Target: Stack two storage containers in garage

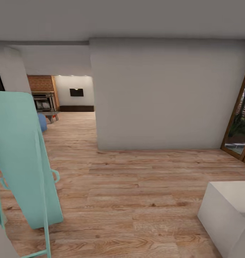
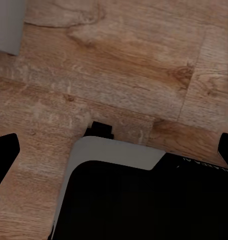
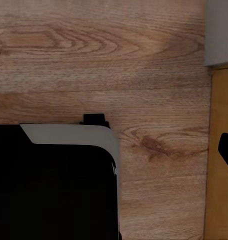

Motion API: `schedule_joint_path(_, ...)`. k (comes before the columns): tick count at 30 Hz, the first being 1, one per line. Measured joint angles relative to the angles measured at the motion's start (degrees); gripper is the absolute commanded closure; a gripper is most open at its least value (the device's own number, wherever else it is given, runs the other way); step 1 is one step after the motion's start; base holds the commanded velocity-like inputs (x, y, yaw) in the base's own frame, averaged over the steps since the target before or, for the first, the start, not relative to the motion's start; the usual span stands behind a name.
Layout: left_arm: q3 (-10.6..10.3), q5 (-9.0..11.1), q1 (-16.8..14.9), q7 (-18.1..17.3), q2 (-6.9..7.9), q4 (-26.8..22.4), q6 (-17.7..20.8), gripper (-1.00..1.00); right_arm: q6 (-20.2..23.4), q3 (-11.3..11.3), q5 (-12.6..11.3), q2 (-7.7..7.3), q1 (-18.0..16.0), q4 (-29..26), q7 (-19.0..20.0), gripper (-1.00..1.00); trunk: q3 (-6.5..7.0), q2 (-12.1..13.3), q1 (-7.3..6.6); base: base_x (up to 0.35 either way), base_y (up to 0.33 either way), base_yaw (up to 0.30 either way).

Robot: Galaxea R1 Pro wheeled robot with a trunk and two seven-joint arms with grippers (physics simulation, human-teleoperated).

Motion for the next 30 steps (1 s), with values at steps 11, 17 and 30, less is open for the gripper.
schedule_joint_path(11, 0.0, 0.0, 0.0, 0.0, 0.17, 0.0, 0.1, -1.00, 0.1, 0.0, -0.2, -0.11, 0.0, 0.0, 0.0, -1.00, 0.00, 0.0, 0.00, 0.324, 0.000, 0.000)
schedule_joint_path(17, -0.1, 0.0, 0.0, 0.0, 0.19, 0.0, 0.5, -1.00, 0.1, 0.0, -0.3, -0.11, 0.0, 0.0, 0.0, -1.00, 0.00, 0.0, 0.00, 0.324, 0.000, 0.000)
schedule_joint_path(30, 0.0, 0.0, 0.0, 0.0, 0.20, 0.0, 0.7, -1.00, 0.2, 0.0, -0.3, -0.11, 0.0, 0.0, 0.0, -1.00, 0.00, 0.0, 0.00, 0.324, 0.000, 0.000)
